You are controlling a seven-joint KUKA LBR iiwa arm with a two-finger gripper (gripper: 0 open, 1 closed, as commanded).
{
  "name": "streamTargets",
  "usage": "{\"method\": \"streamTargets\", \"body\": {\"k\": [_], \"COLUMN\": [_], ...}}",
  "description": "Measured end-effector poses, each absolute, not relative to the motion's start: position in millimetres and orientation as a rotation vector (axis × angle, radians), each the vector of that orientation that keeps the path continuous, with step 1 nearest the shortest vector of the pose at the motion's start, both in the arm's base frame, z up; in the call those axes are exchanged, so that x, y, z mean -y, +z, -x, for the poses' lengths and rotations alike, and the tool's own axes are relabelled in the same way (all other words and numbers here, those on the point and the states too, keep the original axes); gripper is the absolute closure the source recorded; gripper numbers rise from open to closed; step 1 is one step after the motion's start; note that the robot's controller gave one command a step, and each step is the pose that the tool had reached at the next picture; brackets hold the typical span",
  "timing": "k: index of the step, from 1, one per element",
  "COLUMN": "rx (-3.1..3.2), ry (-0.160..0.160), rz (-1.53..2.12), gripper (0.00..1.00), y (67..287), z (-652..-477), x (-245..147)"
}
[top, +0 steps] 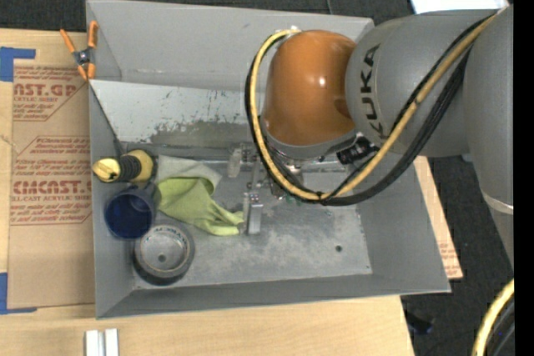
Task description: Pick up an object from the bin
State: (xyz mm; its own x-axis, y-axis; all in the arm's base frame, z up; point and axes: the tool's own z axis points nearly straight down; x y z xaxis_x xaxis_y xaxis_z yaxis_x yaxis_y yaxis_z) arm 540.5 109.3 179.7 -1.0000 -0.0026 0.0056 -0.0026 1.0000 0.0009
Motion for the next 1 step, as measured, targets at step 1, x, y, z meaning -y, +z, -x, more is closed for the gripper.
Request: {"method": "streamTargets", "body": {"k": [1], "rx": [3.143], "ry": [-0.003], "rz": [-0.001], "gripper": [0.0], "y": [184.3], "z": [-541.8], "x": [-108.7]}}
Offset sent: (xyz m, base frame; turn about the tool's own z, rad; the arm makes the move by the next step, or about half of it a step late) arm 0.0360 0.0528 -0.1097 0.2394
